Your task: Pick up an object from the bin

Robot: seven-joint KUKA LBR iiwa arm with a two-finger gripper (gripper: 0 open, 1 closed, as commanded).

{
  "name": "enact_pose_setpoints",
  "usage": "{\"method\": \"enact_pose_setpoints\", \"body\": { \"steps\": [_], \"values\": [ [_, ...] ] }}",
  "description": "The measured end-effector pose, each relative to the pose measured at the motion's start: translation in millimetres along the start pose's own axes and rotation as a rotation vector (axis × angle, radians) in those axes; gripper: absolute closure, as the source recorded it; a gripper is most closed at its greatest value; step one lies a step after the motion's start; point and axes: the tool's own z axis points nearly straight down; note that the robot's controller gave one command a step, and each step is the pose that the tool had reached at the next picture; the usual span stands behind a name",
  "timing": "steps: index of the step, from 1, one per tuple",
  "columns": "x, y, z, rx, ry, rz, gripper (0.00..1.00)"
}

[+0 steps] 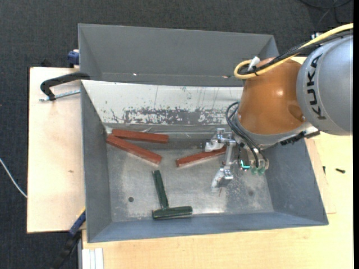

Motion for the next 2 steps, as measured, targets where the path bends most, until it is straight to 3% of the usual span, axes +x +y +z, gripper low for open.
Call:
{"method": "enact_pose_setpoints", "body": {
  "steps": [1,2],
  "values": [
    [-1.2,0,-4,0.0,-0.007,0.001,0.0],
    [-71.9,4,86,0.0,-0.008,-0.003,1.0]
  ]
}}
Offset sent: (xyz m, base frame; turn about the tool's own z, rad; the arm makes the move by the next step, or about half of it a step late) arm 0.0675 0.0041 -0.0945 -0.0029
